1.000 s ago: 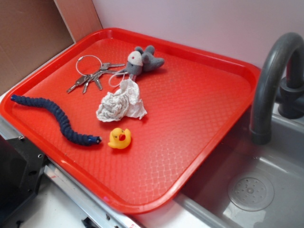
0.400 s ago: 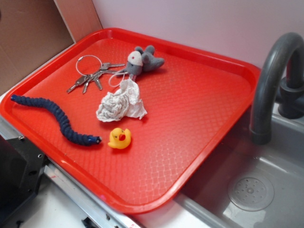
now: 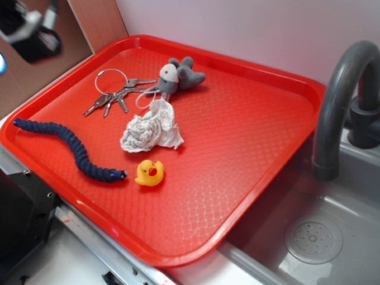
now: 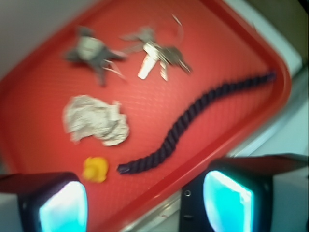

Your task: Grab the blue rope.

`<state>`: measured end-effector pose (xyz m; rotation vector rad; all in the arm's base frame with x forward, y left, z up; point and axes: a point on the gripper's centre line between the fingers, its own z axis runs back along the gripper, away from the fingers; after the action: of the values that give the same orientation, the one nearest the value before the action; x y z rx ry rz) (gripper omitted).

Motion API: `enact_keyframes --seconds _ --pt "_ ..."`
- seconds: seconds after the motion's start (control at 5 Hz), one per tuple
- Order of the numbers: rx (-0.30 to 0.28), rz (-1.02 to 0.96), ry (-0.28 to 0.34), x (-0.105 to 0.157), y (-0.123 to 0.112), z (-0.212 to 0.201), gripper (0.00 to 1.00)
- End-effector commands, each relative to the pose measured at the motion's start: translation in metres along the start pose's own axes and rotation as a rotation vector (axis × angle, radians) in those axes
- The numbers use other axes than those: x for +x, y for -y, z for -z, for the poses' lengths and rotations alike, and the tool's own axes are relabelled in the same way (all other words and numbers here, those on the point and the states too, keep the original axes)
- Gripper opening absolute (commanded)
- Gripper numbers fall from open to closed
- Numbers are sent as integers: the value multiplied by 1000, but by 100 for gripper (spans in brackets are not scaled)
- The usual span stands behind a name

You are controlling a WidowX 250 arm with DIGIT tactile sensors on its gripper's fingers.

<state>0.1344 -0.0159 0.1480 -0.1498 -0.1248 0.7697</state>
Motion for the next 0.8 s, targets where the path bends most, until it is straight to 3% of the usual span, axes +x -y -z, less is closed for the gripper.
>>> enact_keyframes --seconds 0.0,0.6 --pt "-10 -303 -36 14 -12 53 100" --pt "129 -409 37 46 -34 116 100"
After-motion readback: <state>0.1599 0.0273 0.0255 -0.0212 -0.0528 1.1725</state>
